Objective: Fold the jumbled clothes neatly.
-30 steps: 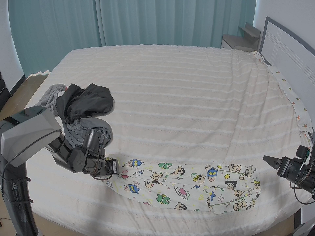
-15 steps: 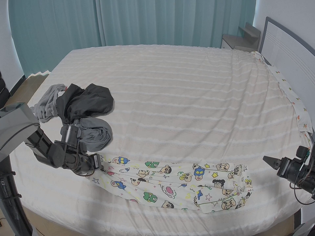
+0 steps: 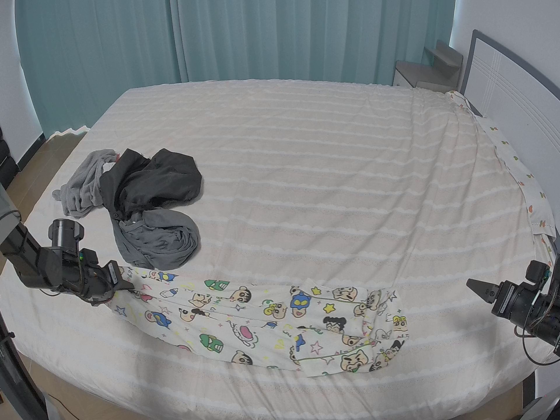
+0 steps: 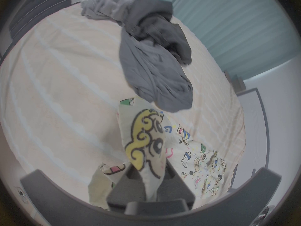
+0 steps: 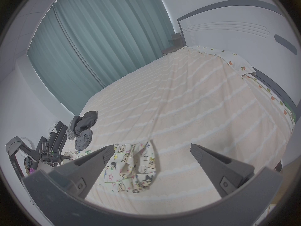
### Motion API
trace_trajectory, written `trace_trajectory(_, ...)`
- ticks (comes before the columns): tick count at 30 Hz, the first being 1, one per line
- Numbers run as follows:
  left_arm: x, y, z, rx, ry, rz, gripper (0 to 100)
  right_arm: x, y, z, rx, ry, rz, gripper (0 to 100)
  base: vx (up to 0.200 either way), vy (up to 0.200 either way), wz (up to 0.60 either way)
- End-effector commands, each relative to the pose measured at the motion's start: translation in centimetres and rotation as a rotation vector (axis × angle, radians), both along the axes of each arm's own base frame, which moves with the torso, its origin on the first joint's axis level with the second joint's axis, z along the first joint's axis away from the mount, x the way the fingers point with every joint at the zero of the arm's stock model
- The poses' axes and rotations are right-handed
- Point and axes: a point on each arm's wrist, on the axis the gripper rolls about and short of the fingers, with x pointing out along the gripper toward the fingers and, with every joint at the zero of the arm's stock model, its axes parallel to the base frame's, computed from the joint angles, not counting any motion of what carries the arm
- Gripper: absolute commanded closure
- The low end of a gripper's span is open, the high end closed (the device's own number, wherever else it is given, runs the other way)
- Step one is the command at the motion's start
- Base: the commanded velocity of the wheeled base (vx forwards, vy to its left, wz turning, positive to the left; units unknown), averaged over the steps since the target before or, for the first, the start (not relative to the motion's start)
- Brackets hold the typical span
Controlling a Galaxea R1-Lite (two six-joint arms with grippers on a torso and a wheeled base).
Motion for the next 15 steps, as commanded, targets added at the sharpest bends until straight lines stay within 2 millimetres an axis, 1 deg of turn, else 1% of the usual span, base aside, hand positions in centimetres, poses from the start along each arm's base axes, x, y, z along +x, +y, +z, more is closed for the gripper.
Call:
trace_trajectory(1, -1.3, 3.1, 1.7, -0.025, -0.058, 0.078, 100, 0.0, 0.0, 0.0, 0.0, 0.002, 0.001, 0, 0.0, 0.0, 0.0)
trace_trajectory(5, -1.9, 4.2, 2.6, -0.025, -0.09, 0.107, 100, 0.0, 0.0, 0.0, 0.0, 0.002, 0.001, 0, 0.0, 0.0, 0.0)
trace_trajectory(9, -2.5, 3.6, 3.9, -0.018, -0.122, 0.095, 100, 0.0, 0.0, 0.0, 0.0, 0.002, 0.001, 0, 0.0, 0.0, 0.0)
trace_trajectory(12, -2.4, 0.6, 5.3, -0.019, -0.133, 0.021, 100, 0.0, 0.0, 0.0, 0.0, 0.002, 0.001, 0, 0.0, 0.0, 0.0)
trace_trajectory(13, -2.4, 0.5, 5.4, -0.02, -0.134, 0.017, 100, 0.0, 0.0, 0.0, 0.0, 0.002, 0.001, 0, 0.0, 0.0, 0.0)
trace_trajectory(14, -2.3, -1.5, 6.3, -0.033, -0.149, -0.013, 100, 0.0, 0.0, 0.0, 0.0, 0.002, 0.001, 0, 0.0, 0.0, 0.0)
trace_trajectory(15, -2.3, -2.8, 6.9, -0.037, -0.158, -0.028, 100, 0.0, 0.0, 0.0, 0.0, 0.002, 0.001, 0, 0.0, 0.0, 0.0)
